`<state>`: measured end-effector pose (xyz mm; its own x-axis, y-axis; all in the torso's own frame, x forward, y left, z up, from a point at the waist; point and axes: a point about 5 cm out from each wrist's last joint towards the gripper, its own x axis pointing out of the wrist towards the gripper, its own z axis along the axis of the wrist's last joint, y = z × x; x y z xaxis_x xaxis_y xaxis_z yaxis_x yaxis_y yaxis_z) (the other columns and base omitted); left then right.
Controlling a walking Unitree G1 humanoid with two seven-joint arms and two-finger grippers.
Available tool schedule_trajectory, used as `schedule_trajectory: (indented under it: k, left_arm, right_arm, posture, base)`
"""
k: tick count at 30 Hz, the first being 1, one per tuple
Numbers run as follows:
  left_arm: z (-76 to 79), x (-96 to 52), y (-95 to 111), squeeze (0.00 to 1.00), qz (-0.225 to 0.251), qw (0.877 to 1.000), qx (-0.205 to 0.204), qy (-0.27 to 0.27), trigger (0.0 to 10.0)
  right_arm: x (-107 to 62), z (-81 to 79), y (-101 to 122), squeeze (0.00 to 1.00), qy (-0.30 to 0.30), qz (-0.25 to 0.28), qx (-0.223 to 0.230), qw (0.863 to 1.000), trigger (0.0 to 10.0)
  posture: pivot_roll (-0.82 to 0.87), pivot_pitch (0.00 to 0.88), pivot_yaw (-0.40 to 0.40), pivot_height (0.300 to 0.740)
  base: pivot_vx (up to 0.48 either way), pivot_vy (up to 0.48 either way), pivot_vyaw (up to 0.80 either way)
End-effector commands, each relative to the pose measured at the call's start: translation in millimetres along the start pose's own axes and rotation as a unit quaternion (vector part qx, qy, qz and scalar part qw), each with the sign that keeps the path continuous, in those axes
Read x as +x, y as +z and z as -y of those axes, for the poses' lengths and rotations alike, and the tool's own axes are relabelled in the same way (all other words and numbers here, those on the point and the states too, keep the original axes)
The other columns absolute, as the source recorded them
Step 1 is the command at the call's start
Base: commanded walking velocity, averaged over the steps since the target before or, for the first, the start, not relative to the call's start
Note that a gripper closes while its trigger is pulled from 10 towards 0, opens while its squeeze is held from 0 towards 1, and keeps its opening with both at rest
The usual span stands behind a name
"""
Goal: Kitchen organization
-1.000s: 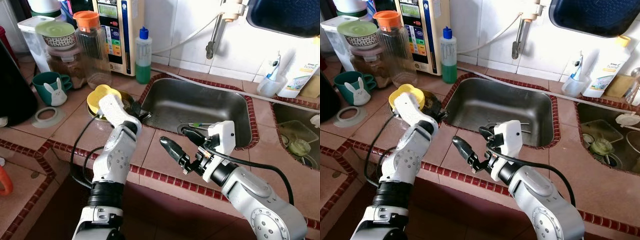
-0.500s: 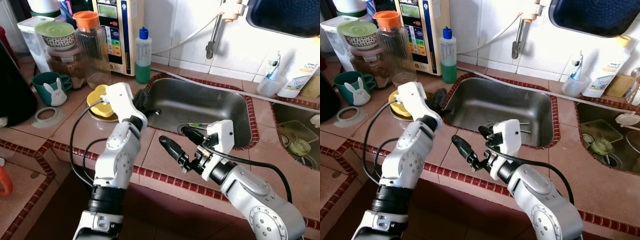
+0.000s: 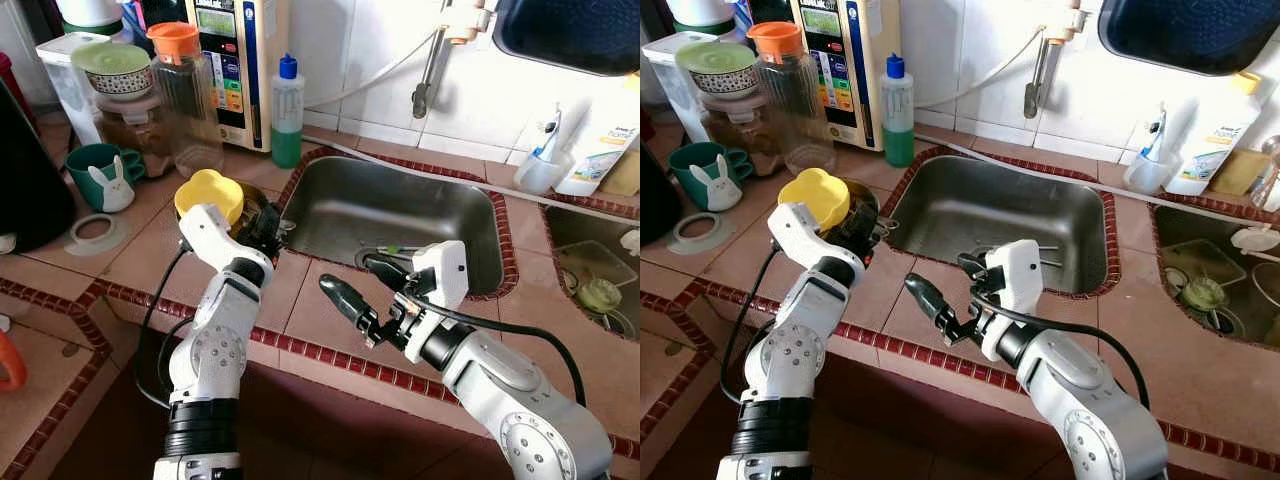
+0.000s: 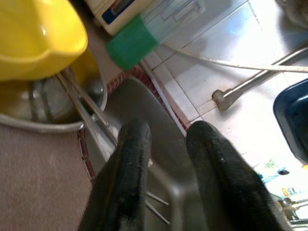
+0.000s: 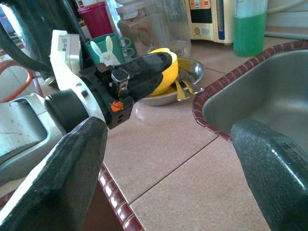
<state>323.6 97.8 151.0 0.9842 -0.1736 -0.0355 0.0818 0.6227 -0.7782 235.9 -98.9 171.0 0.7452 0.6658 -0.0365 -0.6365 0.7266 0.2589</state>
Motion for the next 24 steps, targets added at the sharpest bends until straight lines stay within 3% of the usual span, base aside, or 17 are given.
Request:
schedule_trajectory:
  k: [1,10,15,24]
  left_arm:
    - [4.9,1.3,-15.3,1.0,-0.027,0.999,-0.041,0.005,10.0]
    - [-3.8,2.2,-29.3,1.0,-0.068,0.993,-0.093,0.029,10.0]
    - [-2.8,2.8,-23.6,1.0,-0.057,0.995,-0.08,0.023,10.0]
    - [-4.9,4.3,-15.6,1.0,-0.034,0.995,-0.093,0.026,10.0]
  right_arm:
    - [0.1,0.0,1.7,0.0,0.004,0.001,-0.008,1.0,10.0]
    - [-2.0,0.1,1.7,0.0,0.001,0.0,-0.011,1.0,10.0]
    - [-2.8,0.2,1.5,0.0,0.001,-0.002,-0.011,1.0,10.0]
    - [-2.2,0.3,1.8,0.0,0.003,-0.003,-0.013,1.0,10.0]
  posture:
    - [0.03,0.0,-0.043,0.74]
    - [0.02,0.0,-0.04,0.74]
    - [0.02,0.0,-0.044,0.74]
    - [0.02,0.0,-0.047,0.74]
  base:
    - [0.0,0.0,0.0]
    - [0.0,0.0,0.0]
    - [0.0,0.0,0.0]
    - [0.0,0.0,0.0]
